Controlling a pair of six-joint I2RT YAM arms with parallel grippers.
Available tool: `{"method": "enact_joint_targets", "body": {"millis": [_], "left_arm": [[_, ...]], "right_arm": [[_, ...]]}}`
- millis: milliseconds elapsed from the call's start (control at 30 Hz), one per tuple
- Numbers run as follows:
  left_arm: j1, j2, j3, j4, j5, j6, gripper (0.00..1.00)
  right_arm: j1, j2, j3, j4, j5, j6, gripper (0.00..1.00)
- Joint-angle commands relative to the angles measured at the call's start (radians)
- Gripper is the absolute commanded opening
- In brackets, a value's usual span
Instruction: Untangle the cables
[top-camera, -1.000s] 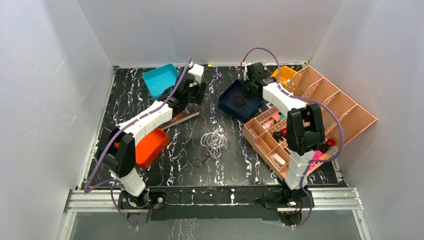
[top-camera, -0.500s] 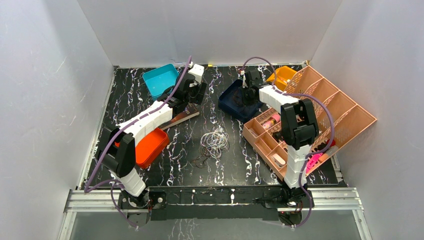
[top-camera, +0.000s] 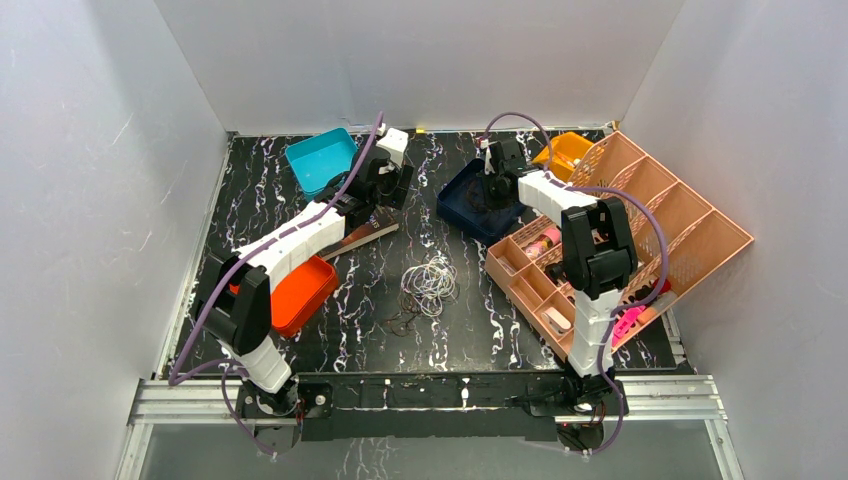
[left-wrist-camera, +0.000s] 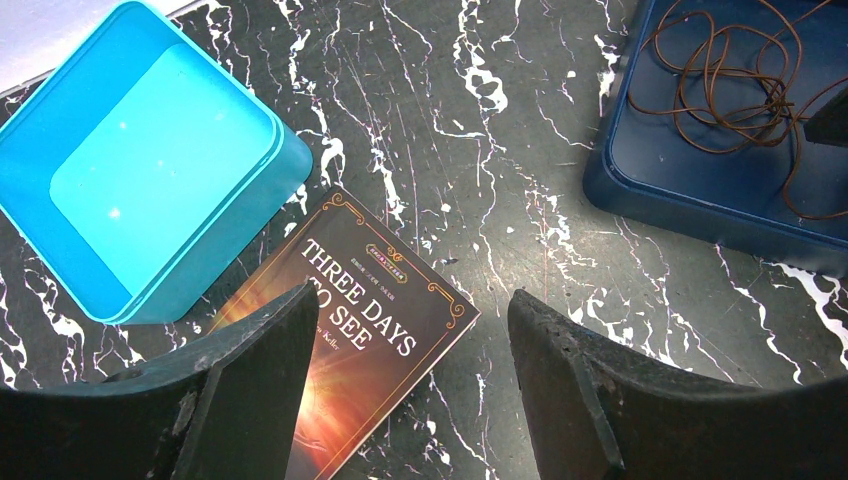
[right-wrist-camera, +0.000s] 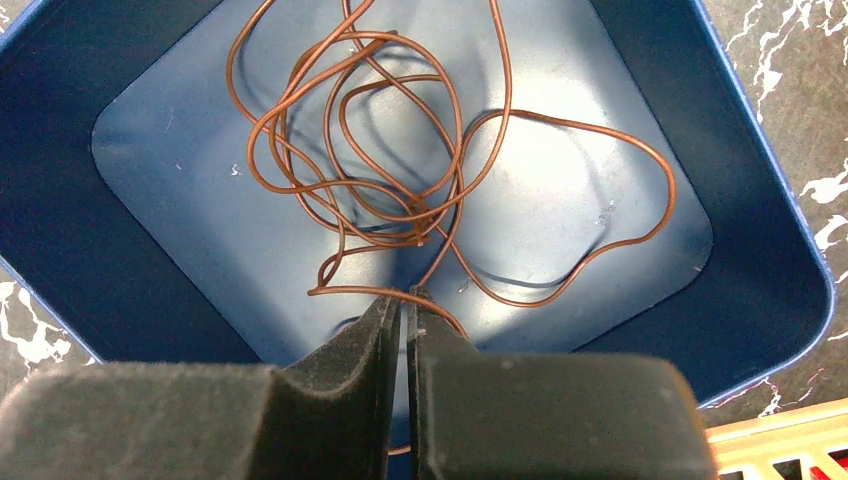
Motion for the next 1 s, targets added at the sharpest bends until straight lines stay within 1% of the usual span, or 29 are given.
{"method": "enact_joint_targets", "body": {"millis": [0, 200, 500, 733, 800, 967], "left_arm": [[0.007, -0.054, 0.003, 0.006, -0.009, 0.008, 0.68], [0.008, -0.052, 0.003, 0.006, -0.008, 0.009, 0.68], [0.007, -0.044, 0.006, 0.003, -0.007, 0.006, 0.68], [0.007, -0.042, 0.008, -0.001, -0.005, 0.005, 0.68], [0.007, -0.043, 0.008, -0.002, -0.006, 0.007, 0.68], [0.008, -0.048, 0.008, -0.002, -0.008, 0.006, 0.68]], "right_arm": [[-0.003, -0.082, 0.036, 0.012, -0.028, -0.016, 0.17], [-0.003, -0.140, 0.068, -0.042, -0.051, -0.020, 0.20], [-0.004, -0.229, 0.041, -0.055, -0.038, -0.018, 0.24], [-0.003, -0.210, 0.027, -0.095, 0.071, -0.013, 0.31], [-0.004, -0.196, 0.028, -0.105, 0.078, -0.016, 0.33], [-0.003, -0.173, 0.026, -0.106, 0.058, -0.018, 0.34]]}}
